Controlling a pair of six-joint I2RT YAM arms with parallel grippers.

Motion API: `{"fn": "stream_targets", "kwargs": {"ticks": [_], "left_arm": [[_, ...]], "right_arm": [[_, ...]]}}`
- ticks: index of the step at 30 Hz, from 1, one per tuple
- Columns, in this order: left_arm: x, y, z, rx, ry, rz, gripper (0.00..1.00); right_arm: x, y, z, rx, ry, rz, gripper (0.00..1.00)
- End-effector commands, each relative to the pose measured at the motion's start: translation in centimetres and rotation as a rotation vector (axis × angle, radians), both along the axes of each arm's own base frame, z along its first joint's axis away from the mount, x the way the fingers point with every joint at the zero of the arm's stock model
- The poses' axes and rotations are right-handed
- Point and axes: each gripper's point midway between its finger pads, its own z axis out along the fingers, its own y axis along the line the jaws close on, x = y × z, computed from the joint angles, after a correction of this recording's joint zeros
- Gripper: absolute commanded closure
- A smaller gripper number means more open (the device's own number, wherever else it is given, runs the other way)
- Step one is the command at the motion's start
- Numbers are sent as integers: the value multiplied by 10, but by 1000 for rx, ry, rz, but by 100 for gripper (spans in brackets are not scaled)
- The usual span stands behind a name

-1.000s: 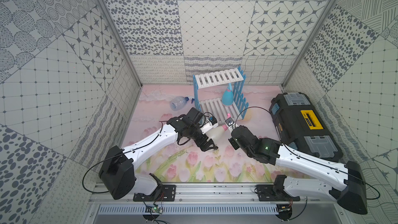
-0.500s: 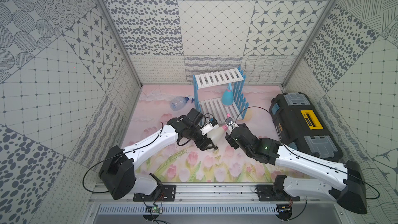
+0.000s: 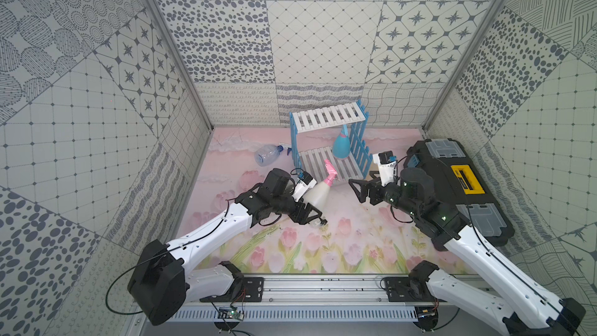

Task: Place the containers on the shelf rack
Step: 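Pick up a container from the center of the board.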

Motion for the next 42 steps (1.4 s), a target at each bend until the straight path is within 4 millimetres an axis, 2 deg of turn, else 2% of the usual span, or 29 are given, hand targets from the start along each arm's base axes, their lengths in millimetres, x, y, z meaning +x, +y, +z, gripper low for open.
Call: {"fn": "stream_targets", "kwargs": {"ticks": [1,4,6,11,14,24,31,34,42], "left_arm": [[0,-26,64,-332,-28,-64,38],[-4,-27,66,-354,-25,-83,38],[-5,-27,68,-366,-30,-90,38],[-9,-27,70,-379,-25,-108,38],[-10,-28,70,-385,-23,-115,38],[-10,-29,69,-388,-7,-121,38],[-10,-28,67,-380,-8,-115,38],[-10,-29,67,-379,-8,-115,38],[-8,-28,67,-378,-11,-106,38]], "right_arm": [[-28,36,41,266,78,301,3],[-23,42,43,292,119,328,3],[-19,46,41,297,139,336,7],[-3,47,33,291,162,285,25],[1,50,36,298,164,284,34],[16,57,53,393,139,274,54],[20,61,55,405,135,266,67],[21,61,52,402,147,262,75],[20,62,48,387,160,262,78]]}}
